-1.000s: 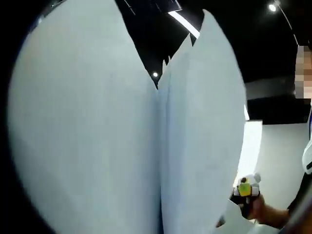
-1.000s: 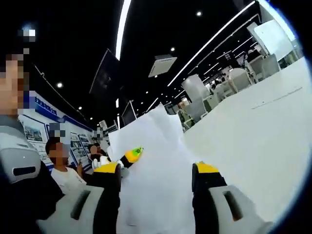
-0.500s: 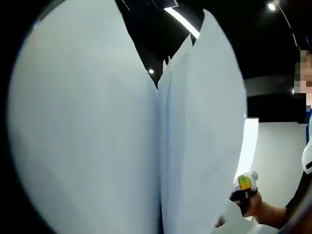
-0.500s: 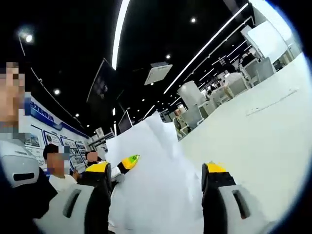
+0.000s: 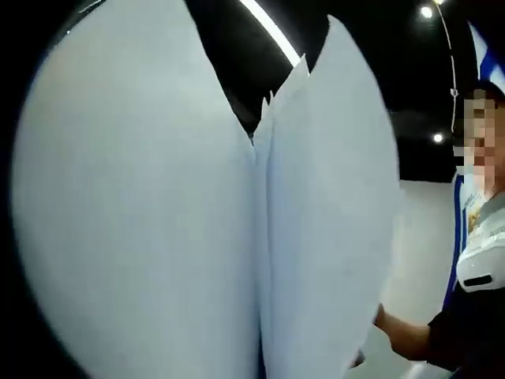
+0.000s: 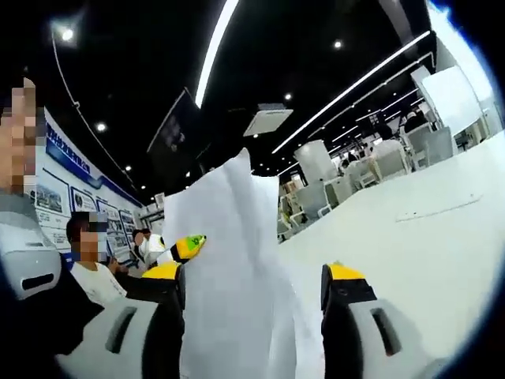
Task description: Organize the stack of printing papers by aligning and flattening the scattered papers on the table
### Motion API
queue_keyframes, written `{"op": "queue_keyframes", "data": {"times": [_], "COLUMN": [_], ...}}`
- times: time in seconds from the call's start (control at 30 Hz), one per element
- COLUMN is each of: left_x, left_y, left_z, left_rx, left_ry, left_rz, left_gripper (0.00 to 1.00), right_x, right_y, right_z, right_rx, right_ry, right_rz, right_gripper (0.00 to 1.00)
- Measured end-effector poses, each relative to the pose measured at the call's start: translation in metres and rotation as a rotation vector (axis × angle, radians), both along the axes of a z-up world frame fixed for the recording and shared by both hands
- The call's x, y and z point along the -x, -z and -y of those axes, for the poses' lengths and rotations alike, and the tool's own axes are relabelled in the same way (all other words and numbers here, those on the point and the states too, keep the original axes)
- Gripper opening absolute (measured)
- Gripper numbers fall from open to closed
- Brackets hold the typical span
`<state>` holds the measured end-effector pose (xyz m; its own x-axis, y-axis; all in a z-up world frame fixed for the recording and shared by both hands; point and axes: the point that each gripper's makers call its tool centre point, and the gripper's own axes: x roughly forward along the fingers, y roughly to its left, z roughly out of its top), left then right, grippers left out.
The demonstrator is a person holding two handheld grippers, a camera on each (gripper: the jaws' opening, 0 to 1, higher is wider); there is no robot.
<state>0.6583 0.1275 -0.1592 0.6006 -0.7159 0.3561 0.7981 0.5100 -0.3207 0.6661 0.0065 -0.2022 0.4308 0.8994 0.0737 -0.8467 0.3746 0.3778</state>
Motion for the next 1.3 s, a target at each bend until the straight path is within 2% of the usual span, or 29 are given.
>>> {"op": "queue_keyframes", "data": {"times": [0.1,0.17,0.23,0.27,0.3,0.43,0.5,0.57,0.67,0.77,0.87,0.97,1.03,1.07,1.1,1.23,1.3], "left_x": [0.006,0.011,0.015,0.015,0.014,0.016,0.018,0.018,0.007,-0.009,-0.018,-0.029,-0.033,-0.036,-0.040,-0.044,-0.044], "left_y": [-0.015,-0.025,-0.035,-0.038,-0.041,-0.045,-0.049,-0.050,-0.051,-0.051,-0.053,-0.054,-0.053,-0.054,-0.055,-0.049,-0.042], "left_z": [0.007,0.014,0.021,0.025,0.027,0.043,0.050,0.057,0.062,0.062,0.063,0.062,0.063,0.062,0.060,0.058,0.055], "left_rx": [0.000,0.007,0.011,0.014,0.012,-0.049,-0.086,-0.111,-0.173,-0.220,-0.248,-0.241,-0.263,-0.272,-0.280,-0.255,-0.248], "left_ry": [0.054,0.111,0.166,0.186,0.190,0.248,0.263,0.281,0.223,0.141,0.083,0.028,0.002,-0.019,-0.064,-0.067,-0.072], "left_rz": [0.036,0.053,0.079,0.078,0.081,0.103,0.155,0.157,0.199,0.223,0.298,0.323,0.349,0.367,0.400,0.393,0.386], "left_gripper": [0.06,0.06,0.06,0.06,0.06,0.06,0.06,0.06,0.06,0.06,0.07,0.08,0.08,0.08,0.09,0.11,0.16], "right_x": [-0.002,-0.005,-0.004,-0.001,-0.001,0.000,0.003,0.006,0.004,-0.002,-0.003,-0.010,-0.012,-0.015,-0.015,-0.013,-0.011], "right_y": [-0.005,-0.010,-0.022,-0.023,-0.027,-0.033,-0.032,-0.028,-0.024,-0.025,-0.030,-0.033,-0.031,-0.032,-0.033,-0.031,-0.025], "right_z": [0.001,0.002,0.000,-0.002,-0.002,0.000,0.000,-0.001,0.001,0.003,0.004,0.007,0.008,0.009,0.010,0.008,0.007], "right_rx": [0.016,-0.001,-0.077,-0.089,-0.108,-0.117,-0.094,-0.073,-0.045,-0.030,-0.015,0.001,0.009,0.020,0.040,0.085,0.082], "right_ry": [-0.019,-0.028,-0.073,-0.113,-0.127,-0.143,-0.151,-0.161,-0.139,-0.082,-0.046,0.004,0.028,0.051,0.077,0.111,0.097], "right_rz": [0.014,0.022,0.000,-0.027,-0.026,0.002,0.041,0.047,0.067,0.071,0.119,0.172,0.174,0.204,0.265,0.351,0.352], "right_gripper": [0.54,0.53,0.53,0.53,0.53,0.49,0.38,0.28,0.15,0.09,0.00,0.00,0.00,0.00,0.00,0.00,0.00]}}
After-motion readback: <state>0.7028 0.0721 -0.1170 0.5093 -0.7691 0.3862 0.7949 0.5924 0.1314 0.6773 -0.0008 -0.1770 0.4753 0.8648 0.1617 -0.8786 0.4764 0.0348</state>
